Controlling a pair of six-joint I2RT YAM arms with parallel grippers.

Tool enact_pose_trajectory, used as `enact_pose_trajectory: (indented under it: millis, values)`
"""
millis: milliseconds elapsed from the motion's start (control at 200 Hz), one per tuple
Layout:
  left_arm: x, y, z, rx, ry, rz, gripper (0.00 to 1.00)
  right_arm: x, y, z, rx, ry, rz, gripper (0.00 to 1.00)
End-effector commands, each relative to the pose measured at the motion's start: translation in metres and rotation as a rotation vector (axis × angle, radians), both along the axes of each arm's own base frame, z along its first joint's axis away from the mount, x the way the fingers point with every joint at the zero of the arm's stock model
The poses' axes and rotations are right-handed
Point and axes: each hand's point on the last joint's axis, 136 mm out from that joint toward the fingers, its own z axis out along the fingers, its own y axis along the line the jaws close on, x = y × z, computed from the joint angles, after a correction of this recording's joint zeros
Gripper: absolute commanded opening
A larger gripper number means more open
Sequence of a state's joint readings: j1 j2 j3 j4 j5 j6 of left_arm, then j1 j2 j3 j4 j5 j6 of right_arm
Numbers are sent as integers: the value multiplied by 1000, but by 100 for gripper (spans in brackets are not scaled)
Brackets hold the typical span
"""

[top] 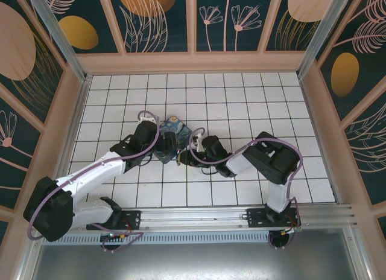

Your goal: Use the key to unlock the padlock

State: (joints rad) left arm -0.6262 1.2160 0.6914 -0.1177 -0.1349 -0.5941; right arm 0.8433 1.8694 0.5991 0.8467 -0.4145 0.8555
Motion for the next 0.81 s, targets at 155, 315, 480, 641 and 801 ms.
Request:
enact_pose_trajectory:
  millis: [155,315,480,641,801]
  values:
    - [-6,4,-4,17,13,-17,87,-14,-19,-32,-74,98,-17,29]
    - [-7,5,-7,25,20,-18,87,-13,-15,-34,-60,102,-20,31]
    - [-8,9,-16,66,42,-13,88,-11,-8,-36,-53,109,-24,24]
    - [-8,20,-27,139,65,13,89,-9,-8,-38,-45,123,-42,2]
    - [-7,30,-35,211,83,34,90,-8,-7,-32,-9,127,-65,0]
